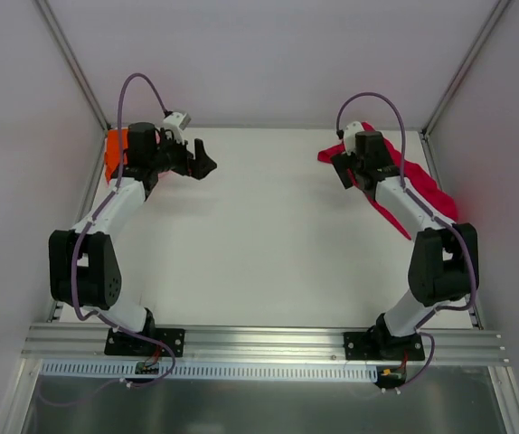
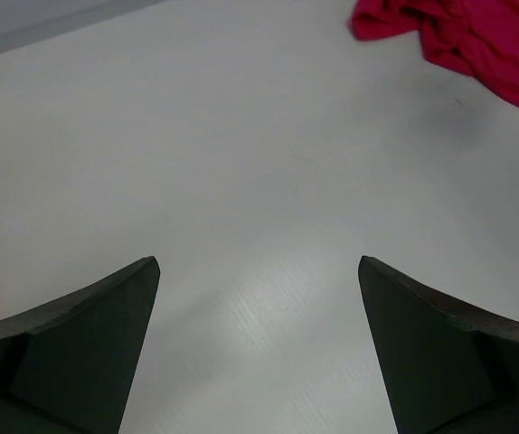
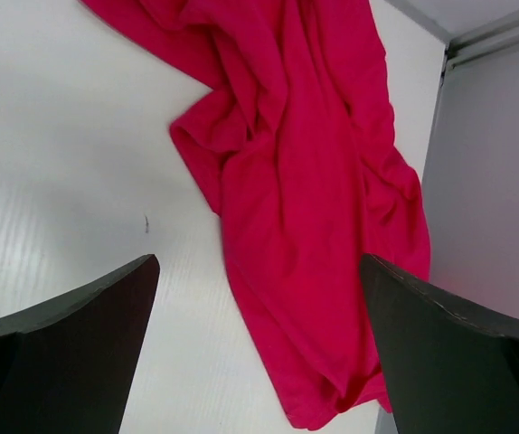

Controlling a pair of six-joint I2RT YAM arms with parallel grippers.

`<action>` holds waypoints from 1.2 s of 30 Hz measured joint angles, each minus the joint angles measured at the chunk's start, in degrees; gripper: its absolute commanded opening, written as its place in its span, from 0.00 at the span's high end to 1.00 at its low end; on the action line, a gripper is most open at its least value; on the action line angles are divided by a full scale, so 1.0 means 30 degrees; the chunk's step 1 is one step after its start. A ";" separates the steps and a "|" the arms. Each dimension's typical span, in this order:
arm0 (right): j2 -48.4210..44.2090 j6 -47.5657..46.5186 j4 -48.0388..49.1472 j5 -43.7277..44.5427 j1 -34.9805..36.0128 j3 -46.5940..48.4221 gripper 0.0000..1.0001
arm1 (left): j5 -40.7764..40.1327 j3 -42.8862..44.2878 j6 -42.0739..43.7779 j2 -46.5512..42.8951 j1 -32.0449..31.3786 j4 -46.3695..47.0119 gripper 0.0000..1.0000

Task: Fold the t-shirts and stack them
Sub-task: Grab crumpled tshirt from the corner of the board with the right arm

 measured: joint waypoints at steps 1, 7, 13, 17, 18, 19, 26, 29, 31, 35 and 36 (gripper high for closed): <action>0.0270 -0.0022 0.0058 -0.0051 -0.0342 -0.0080 0.00 | 0.0372 0.0000 0.0168 0.0000 -0.0175 -0.0197 0.06; 0.1872 -0.0146 -0.0102 -0.0437 -0.3067 0.0051 0.00 | 0.2572 -0.0029 0.1290 -0.0284 -0.0670 -0.1610 0.05; 0.2404 -0.0430 -0.0131 -0.0801 -0.4772 0.0138 0.00 | 0.2965 -0.1049 0.2208 -0.2142 -0.0794 -0.1770 0.05; 0.2404 -0.0430 -0.0277 -0.1377 -0.5202 0.0146 0.00 | 0.3009 -0.1654 0.2616 -0.3147 -0.0918 -0.1749 0.05; 0.2390 -0.0423 -0.0342 -0.1515 -0.5268 0.0146 0.00 | 0.3024 -0.1705 0.2667 -0.3242 -0.0918 -0.1749 0.05; 0.2382 -0.0415 -0.0423 -0.1647 -0.5304 0.0146 0.00 | 0.3031 -0.1800 0.2732 -0.3337 -0.0918 -0.1719 0.04; 0.2368 -0.0284 -0.1311 -0.3096 -0.5821 0.0146 0.00 | 0.3031 -0.2783 0.2994 -0.3628 -0.0918 -0.1479 0.02; 0.2361 -0.0255 -0.1508 -0.3534 -0.6062 0.0146 0.00 | 0.3016 -0.2994 0.3053 -0.3636 -0.0918 -0.1472 0.02; 0.2361 -0.0233 -0.1668 -0.3759 -0.6149 0.0146 0.00 | 0.3016 -0.3024 0.3075 -0.3643 -0.0918 -0.1479 0.02; 0.2361 -0.0182 -0.1960 -0.4167 -0.6237 0.0146 0.00 | 0.3016 -0.3024 0.3089 -0.3847 -0.0918 -0.1479 0.01; 0.2361 -0.0168 -0.2047 -0.4379 -0.6273 0.0146 0.00 | 0.3016 -0.3024 0.3096 -0.3956 -0.0918 -0.1486 0.01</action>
